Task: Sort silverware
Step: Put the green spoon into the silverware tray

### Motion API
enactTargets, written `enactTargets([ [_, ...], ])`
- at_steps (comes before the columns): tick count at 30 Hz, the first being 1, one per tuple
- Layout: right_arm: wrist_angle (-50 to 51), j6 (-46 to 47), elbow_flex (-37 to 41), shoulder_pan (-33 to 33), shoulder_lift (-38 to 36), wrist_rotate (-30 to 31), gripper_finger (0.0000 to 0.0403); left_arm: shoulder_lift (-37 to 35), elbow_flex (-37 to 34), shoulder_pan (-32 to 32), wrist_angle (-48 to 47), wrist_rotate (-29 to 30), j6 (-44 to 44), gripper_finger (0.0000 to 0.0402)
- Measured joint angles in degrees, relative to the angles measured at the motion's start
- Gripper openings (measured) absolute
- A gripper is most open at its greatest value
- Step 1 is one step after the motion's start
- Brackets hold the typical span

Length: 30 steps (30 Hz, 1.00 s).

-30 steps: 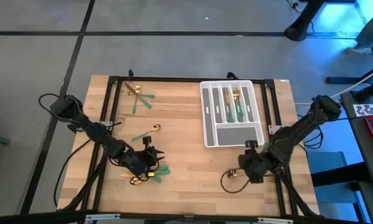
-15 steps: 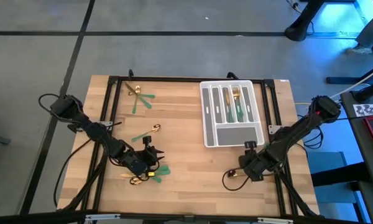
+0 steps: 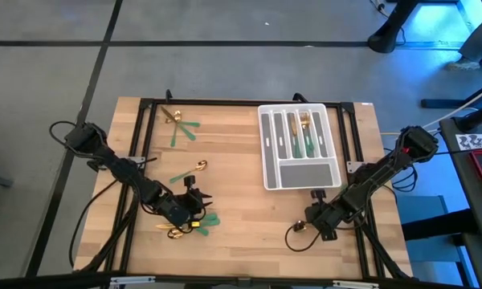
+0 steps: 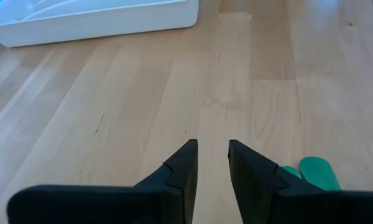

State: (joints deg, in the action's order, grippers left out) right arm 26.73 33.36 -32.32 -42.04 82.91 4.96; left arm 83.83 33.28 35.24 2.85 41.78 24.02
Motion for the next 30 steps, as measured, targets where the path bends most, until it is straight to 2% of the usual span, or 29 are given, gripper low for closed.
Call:
enactTargets([
  [5, -1.0, 6.9, -0.1, 0.0, -0.2, -0.8, 0.0012, 0.0, 0.0, 0.0, 0.0, 0.0, 0.0, 0.0081],
  [10, -1.2, 15.9, -2.4, 0.0, 0.2, 2.0, 0.0017, 0.0, 0.0, 0.0, 0.0, 0.0, 0.0, 0.0081],
  [14, -2.5, 21.1, -3.4, -0.1, 0.4, 5.2, 0.0006, 0.0, 0.0, 0.0, 0.0, 0.0, -0.3, 0.0081],
  [18, -4.7, 26.5, -3.5, 0.2, 0.4, 11.8, 0.0007, 0.0, 0.0, 0.0, 0.0, 0.0, -0.3, 0.0081],
  [21, -9.3, 27.1, -3.5, 0.1, 0.4, 16.5, 0.0004, 0.0, 0.0, 0.0, 0.3, 0.0, -0.4, 0.0081],
  [28, -21.0, 29.3, -3.7, 0.1, 0.4, 36.5, 0.0000, 0.0, 0.0, 0.0, 0.7, 0.0, -0.4, 0.0081],
  [30, -20.9, 29.2, -5.2, 0.1, 0.4, 42.3, 0.0000, 0.0, 0.0, 0.0, 0.7, 0.0, -0.4, 0.0081],
])
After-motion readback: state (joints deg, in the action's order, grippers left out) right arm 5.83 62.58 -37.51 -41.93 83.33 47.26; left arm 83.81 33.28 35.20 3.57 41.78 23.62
